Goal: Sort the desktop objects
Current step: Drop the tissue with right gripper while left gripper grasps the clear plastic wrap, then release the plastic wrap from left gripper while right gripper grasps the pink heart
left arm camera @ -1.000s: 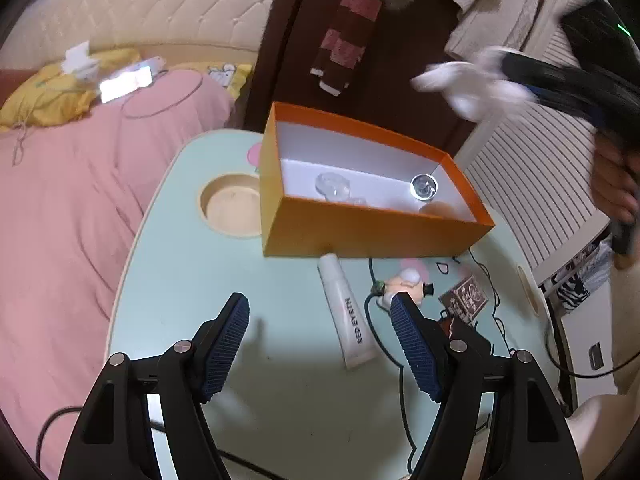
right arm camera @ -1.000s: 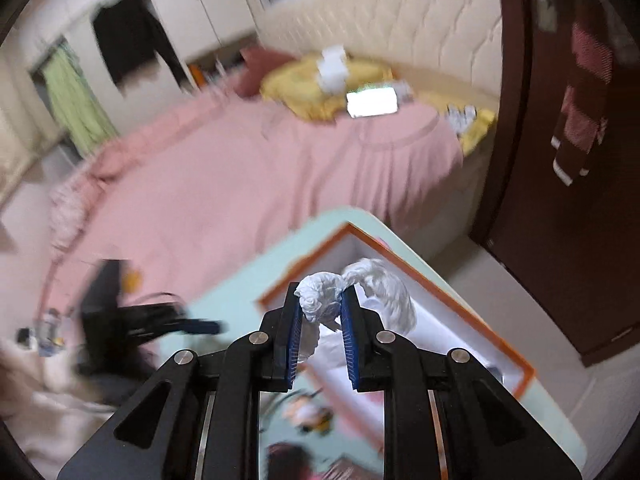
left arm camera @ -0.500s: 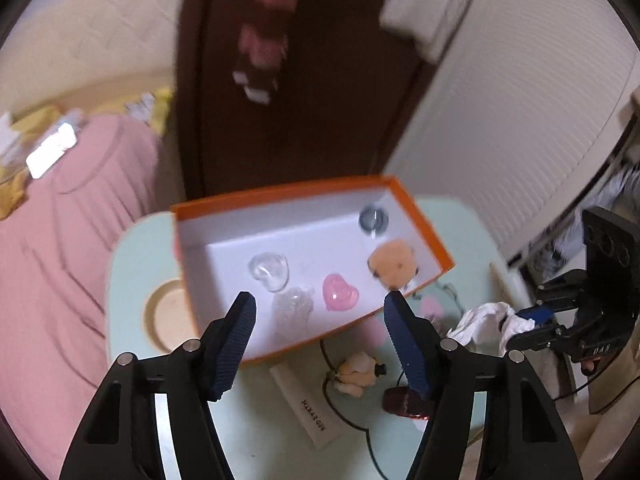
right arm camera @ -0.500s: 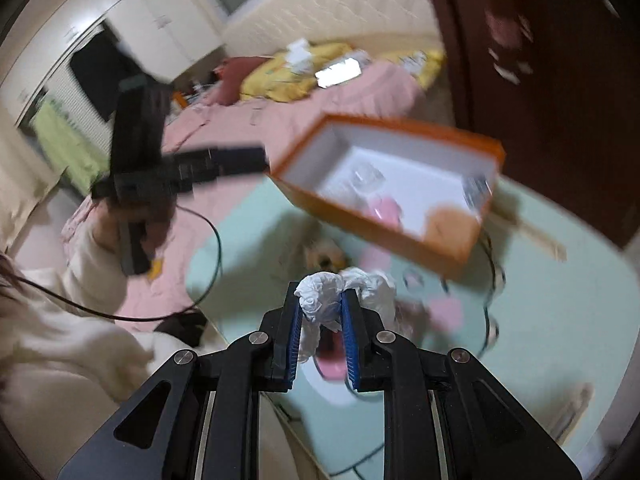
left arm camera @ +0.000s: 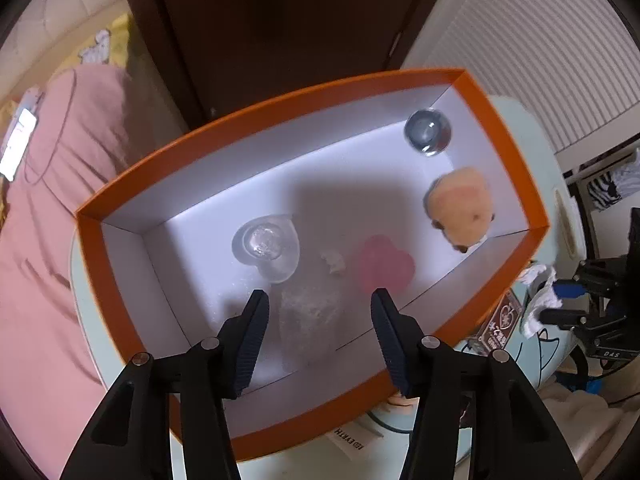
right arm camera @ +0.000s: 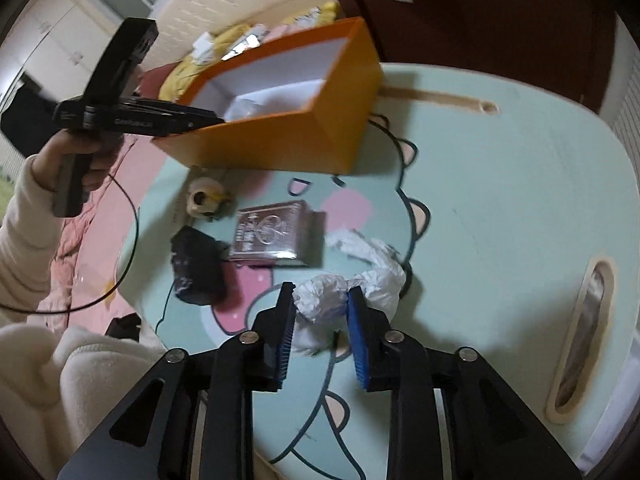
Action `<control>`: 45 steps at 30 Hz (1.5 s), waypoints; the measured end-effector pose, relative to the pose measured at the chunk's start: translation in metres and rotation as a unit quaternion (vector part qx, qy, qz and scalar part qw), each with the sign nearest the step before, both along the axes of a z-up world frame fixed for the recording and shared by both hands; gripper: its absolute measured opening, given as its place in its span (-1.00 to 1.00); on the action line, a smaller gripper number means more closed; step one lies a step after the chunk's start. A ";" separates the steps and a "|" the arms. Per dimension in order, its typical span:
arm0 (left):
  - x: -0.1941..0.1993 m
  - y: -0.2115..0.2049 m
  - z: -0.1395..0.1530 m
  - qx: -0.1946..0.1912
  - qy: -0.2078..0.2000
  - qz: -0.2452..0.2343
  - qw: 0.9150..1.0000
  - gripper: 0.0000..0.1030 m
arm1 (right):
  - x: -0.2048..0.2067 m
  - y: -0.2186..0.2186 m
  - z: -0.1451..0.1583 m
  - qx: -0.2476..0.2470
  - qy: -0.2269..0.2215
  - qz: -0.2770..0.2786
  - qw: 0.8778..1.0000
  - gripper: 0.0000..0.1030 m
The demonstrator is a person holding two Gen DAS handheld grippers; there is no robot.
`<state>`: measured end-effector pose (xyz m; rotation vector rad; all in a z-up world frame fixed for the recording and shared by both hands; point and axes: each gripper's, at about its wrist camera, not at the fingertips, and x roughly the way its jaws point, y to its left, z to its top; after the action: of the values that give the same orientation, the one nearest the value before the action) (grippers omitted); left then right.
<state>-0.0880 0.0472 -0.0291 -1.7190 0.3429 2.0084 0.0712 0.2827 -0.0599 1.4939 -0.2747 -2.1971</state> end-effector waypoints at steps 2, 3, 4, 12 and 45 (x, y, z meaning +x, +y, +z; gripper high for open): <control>-0.004 0.001 -0.006 -0.013 -0.016 -0.004 1.000 -0.16 | -0.001 0.003 -0.001 0.000 0.005 -0.004 1.000 -0.44; -0.006 0.001 -0.009 -0.014 -0.026 -0.006 1.000 -0.21 | 0.000 0.005 0.001 0.001 0.011 -0.006 1.000 -0.43; -0.009 0.001 -0.012 -0.015 -0.036 -0.007 0.999 -0.24 | 0.000 0.007 0.003 0.000 0.015 -0.007 1.000 -0.42; -0.008 0.003 -0.010 -0.022 -0.044 -0.036 0.998 -0.47 | -0.002 0.021 0.016 -0.014 0.037 -0.030 0.999 -0.28; 0.174 -0.011 -0.007 0.142 0.105 0.013 0.984 -0.47 | -0.120 -0.089 0.078 0.020 -0.045 0.055 0.997 -0.28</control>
<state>0.0865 0.0360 -0.0357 -1.3504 0.0937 2.1448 -0.0488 0.1940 0.0185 1.5934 -0.1740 -2.0635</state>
